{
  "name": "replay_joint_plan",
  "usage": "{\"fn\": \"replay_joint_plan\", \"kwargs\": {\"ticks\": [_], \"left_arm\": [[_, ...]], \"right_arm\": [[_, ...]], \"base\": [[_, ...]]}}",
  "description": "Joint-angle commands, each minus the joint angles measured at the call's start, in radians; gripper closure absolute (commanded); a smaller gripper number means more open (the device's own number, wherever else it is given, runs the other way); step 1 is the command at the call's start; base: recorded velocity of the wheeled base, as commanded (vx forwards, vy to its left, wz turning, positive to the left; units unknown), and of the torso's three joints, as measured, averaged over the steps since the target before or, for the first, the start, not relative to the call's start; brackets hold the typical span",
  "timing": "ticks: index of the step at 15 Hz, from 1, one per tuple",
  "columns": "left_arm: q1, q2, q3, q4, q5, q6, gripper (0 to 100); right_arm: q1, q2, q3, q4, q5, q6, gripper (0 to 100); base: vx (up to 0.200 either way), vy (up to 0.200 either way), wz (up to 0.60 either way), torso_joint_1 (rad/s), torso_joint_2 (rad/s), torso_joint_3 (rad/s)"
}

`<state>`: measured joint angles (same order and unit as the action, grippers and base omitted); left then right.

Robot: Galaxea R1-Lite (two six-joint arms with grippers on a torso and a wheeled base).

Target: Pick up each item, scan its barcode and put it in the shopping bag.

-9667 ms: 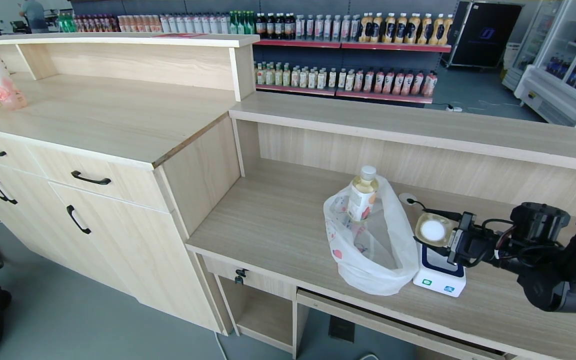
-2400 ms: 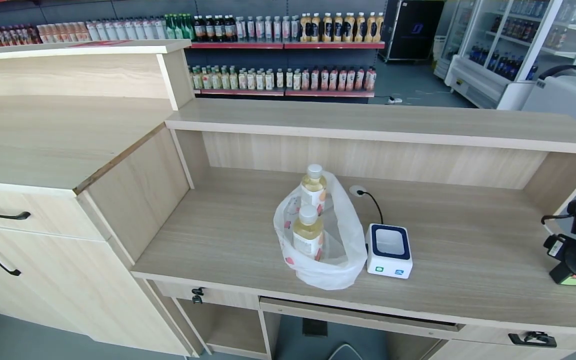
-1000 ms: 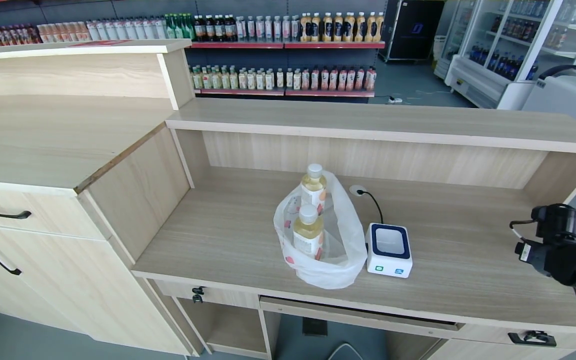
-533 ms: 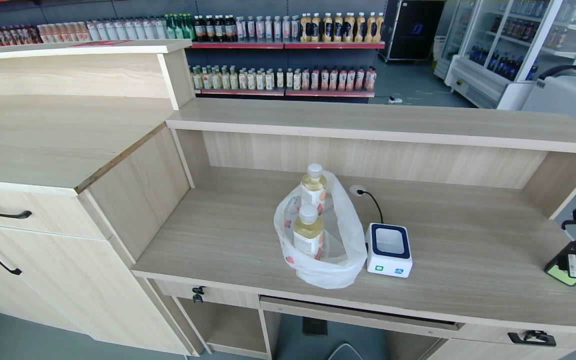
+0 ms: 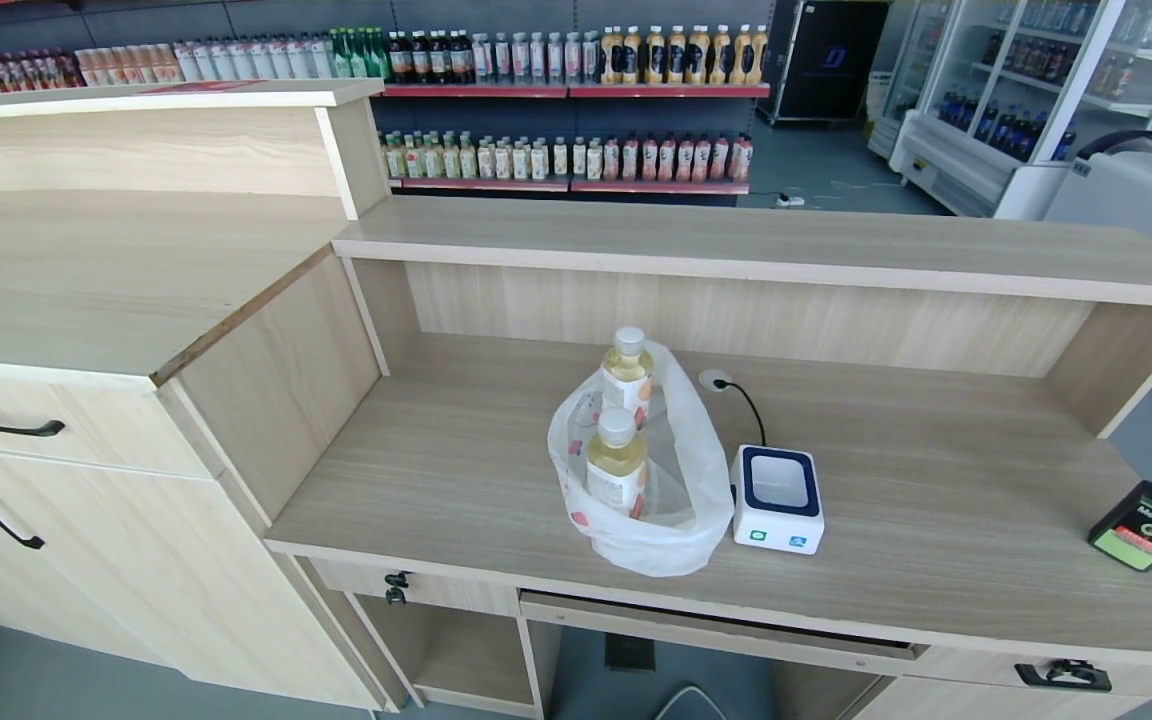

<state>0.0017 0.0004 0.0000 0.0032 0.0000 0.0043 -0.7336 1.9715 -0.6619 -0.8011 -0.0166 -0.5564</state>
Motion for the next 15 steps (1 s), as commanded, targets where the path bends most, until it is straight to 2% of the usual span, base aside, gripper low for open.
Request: {"fn": "replay_joint_plan", "kwargs": {"ticks": [1, 3, 7, 15], "left_arm": [[0.000, 0.000, 0.000, 0.000, 0.000, 0.000, 0], [0.000, 0.000, 0.000, 0.000, 0.000, 0.000, 0], [0.000, 0.000, 0.000, 0.000, 0.000, 0.000, 0], [0.000, 0.000, 0.000, 0.000, 0.000, 0.000, 0]], "right_arm": [[-0.013, 0.064, -0.073, 0.025, 0.073, 0.003, 0], [-0.013, 0.076, -0.140, 0.072, 0.139, 0.003, 0], [-0.013, 0.098, -0.179, 0.099, 0.149, -0.002, 0], [-0.020, 0.164, -0.242, 0.100, 0.241, -0.030, 0]], "base": [[0.000, 0.000, 0.00, 0.000, 0.00, 0.000], [0.000, 0.000, 0.00, 0.000, 0.00, 0.000], [0.000, 0.000, 0.00, 0.000, 0.00, 0.000], [0.000, 0.000, 0.00, 0.000, 0.00, 0.000]]}}
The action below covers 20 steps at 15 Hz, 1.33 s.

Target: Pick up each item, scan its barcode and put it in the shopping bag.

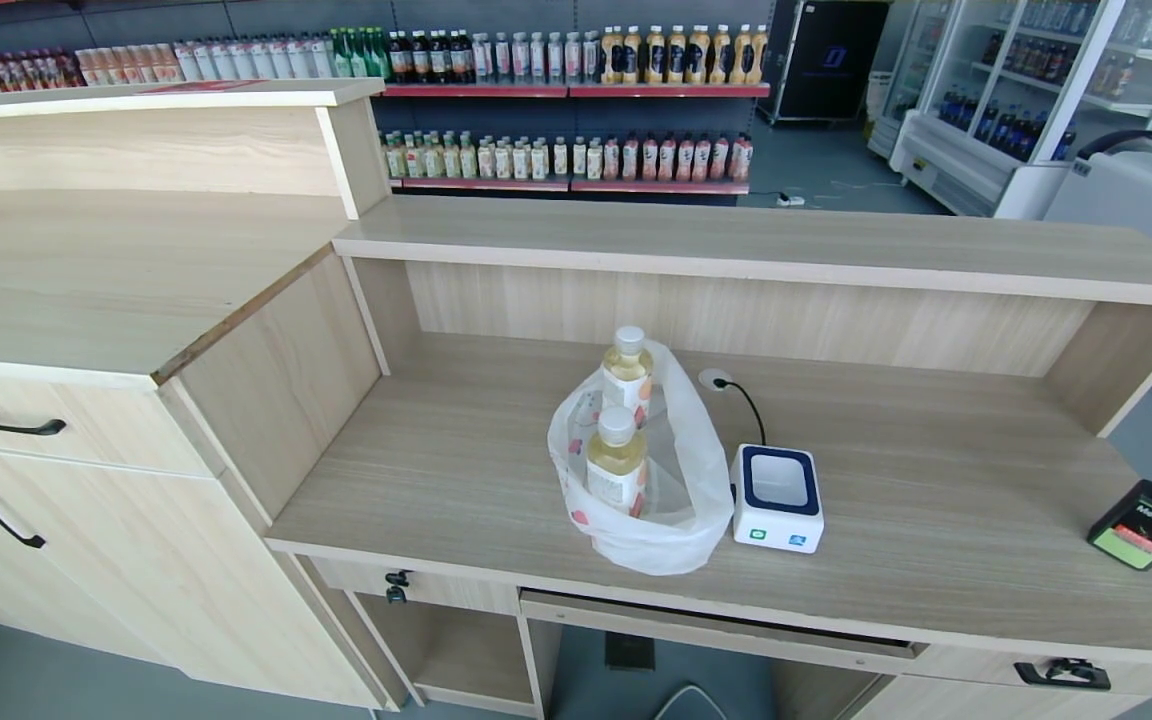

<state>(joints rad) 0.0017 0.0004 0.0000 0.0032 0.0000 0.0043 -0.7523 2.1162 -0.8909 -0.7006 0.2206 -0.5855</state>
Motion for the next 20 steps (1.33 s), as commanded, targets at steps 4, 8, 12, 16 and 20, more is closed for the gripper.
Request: {"fn": "replay_joint_plan", "kwargs": {"ticks": [4, 8, 12, 16, 20], "left_arm": [[0.000, 0.000, 0.000, 0.000, 0.000, 0.000, 0], [0.000, 0.000, 0.000, 0.000, 0.000, 0.000, 0], [0.000, 0.000, 0.000, 0.000, 0.000, 0.000, 0], [0.000, 0.000, 0.000, 0.000, 0.000, 0.000, 0], [0.000, 0.000, 0.000, 0.000, 0.000, 0.000, 0]], "right_arm": [[-0.001, 0.054, -0.057, 0.007, 0.059, -0.002, 0], [0.007, 0.087, -0.080, 0.007, 0.060, -0.002, 0], [0.038, 0.114, -0.086, 0.001, 0.062, -0.002, 0], [0.088, 0.133, -0.099, -0.002, 0.062, -0.002, 0], [0.119, 0.139, -0.097, -0.002, 0.062, -0.005, 0]], "base": [[0.000, 0.000, 0.00, 0.000, 0.00, 0.000], [0.000, 0.000, 0.00, 0.000, 0.00, 0.000], [0.000, 0.000, 0.00, 0.000, 0.00, 0.000], [0.000, 0.000, 0.00, 0.000, 0.00, 0.000], [0.000, 0.000, 0.00, 0.000, 0.00, 0.000]]}}
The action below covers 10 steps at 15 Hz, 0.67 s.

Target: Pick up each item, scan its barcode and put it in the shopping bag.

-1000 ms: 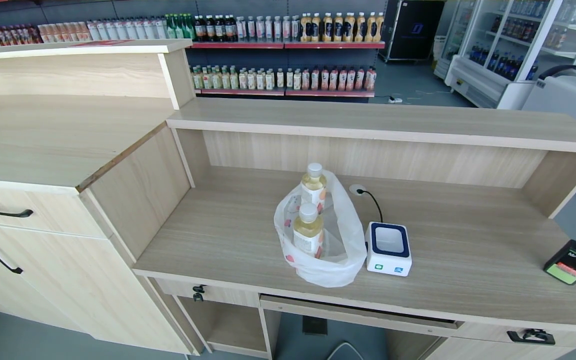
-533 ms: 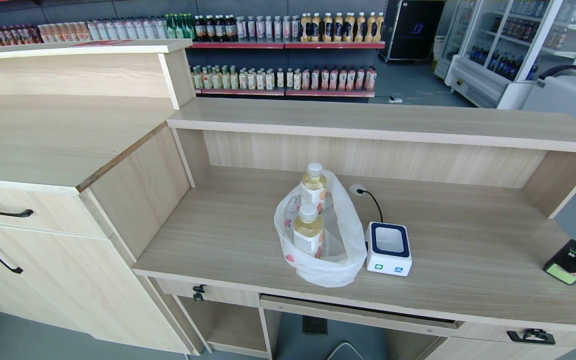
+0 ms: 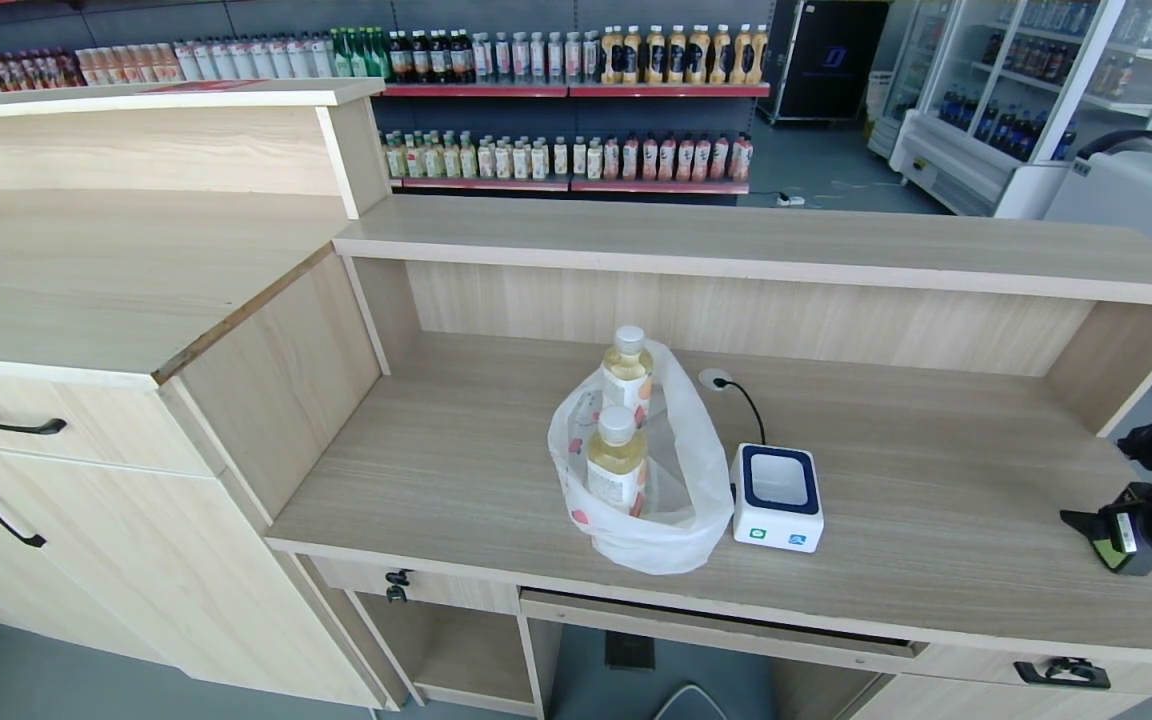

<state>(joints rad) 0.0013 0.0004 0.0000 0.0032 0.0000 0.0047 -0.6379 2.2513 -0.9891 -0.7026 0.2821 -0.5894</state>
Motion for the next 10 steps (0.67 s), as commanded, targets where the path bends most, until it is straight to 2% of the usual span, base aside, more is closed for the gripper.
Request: {"fn": "replay_joint_plan", "kwargs": {"ticks": [1, 4, 5, 10], "left_arm": [[0.000, 0.000, 0.000, 0.000, 0.000, 0.000, 0], [0.000, 0.000, 0.000, 0.000, 0.000, 0.000, 0], [0.000, 0.000, 0.000, 0.000, 0.000, -0.002, 0], [0.000, 0.000, 0.000, 0.000, 0.000, 0.000, 0]], "right_arm": [[0.012, 0.005, 0.001, -0.002, 0.000, -0.001, 0], [0.021, 0.004, 0.007, -0.002, -0.001, -0.003, 0], [0.023, 0.002, 0.006, -0.002, -0.001, -0.003, 100], [0.030, -0.004, -0.002, -0.003, -0.004, -0.021, 100]], "base": [[0.000, 0.000, 0.00, 0.000, 0.00, 0.000], [0.000, 0.000, 0.00, 0.000, 0.00, 0.000], [0.000, 0.000, 0.00, 0.000, 0.00, 0.000], [0.000, 0.000, 0.00, 0.000, 0.00, 0.000]]}}
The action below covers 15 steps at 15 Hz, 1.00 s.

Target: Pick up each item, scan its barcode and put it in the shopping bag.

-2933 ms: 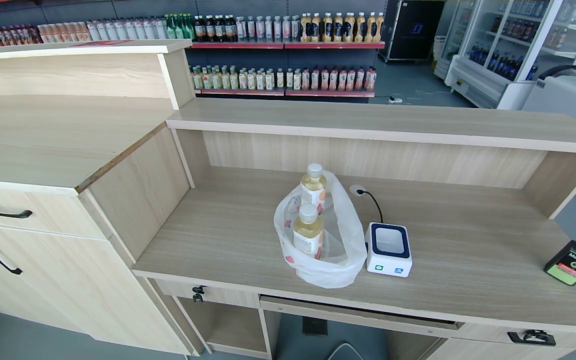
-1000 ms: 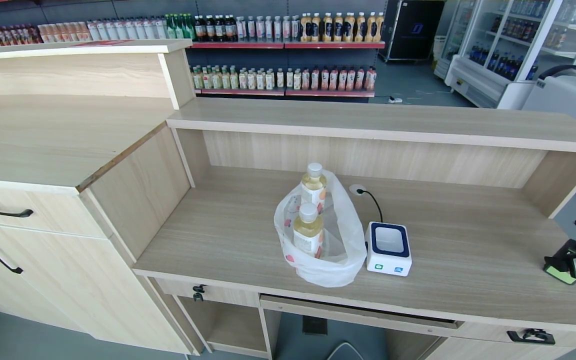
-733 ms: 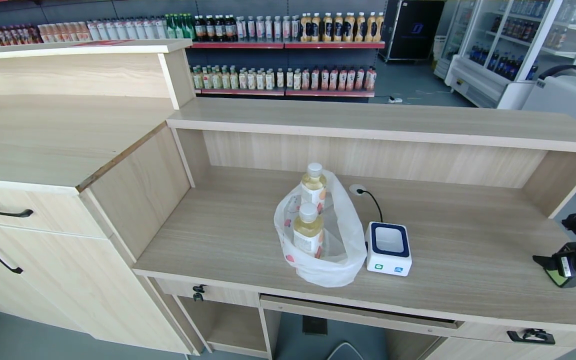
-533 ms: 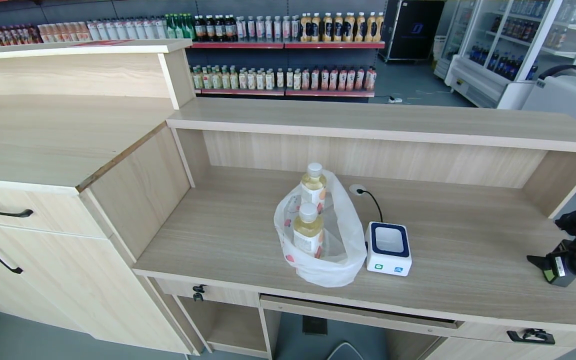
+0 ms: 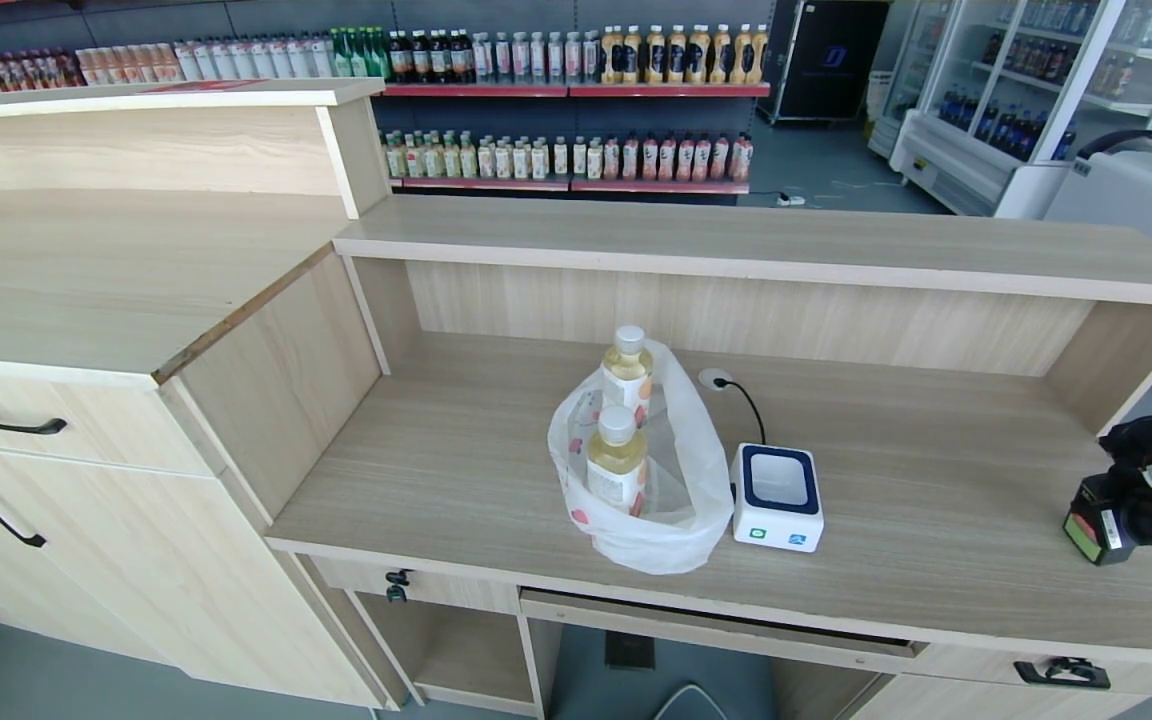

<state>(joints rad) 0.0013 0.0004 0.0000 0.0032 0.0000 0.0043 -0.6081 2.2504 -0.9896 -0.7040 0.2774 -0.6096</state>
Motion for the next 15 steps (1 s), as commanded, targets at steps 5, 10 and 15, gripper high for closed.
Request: {"fn": "replay_joint_plan", "kwargs": {"ticks": [5, 10, 15], "left_arm": [[0.000, 0.000, 0.000, 0.000, 0.000, -0.001, 0], [0.000, 0.000, 0.000, 0.000, 0.000, 0.000, 0], [0.000, 0.000, 0.000, 0.000, 0.000, -0.001, 0]], "right_arm": [[0.014, -0.068, 0.011, -0.005, -0.003, -0.091, 100], [0.053, -0.520, 0.373, -0.288, 0.111, -0.303, 100], [0.366, -0.715, 0.471, -0.290, 0.462, -0.912, 100]], "base": [[0.000, 0.000, 0.00, 0.000, 0.00, 0.000], [0.000, 0.000, 0.00, 0.000, 0.00, 0.000], [0.000, 0.000, 0.00, 0.000, 0.00, 0.000]]}}
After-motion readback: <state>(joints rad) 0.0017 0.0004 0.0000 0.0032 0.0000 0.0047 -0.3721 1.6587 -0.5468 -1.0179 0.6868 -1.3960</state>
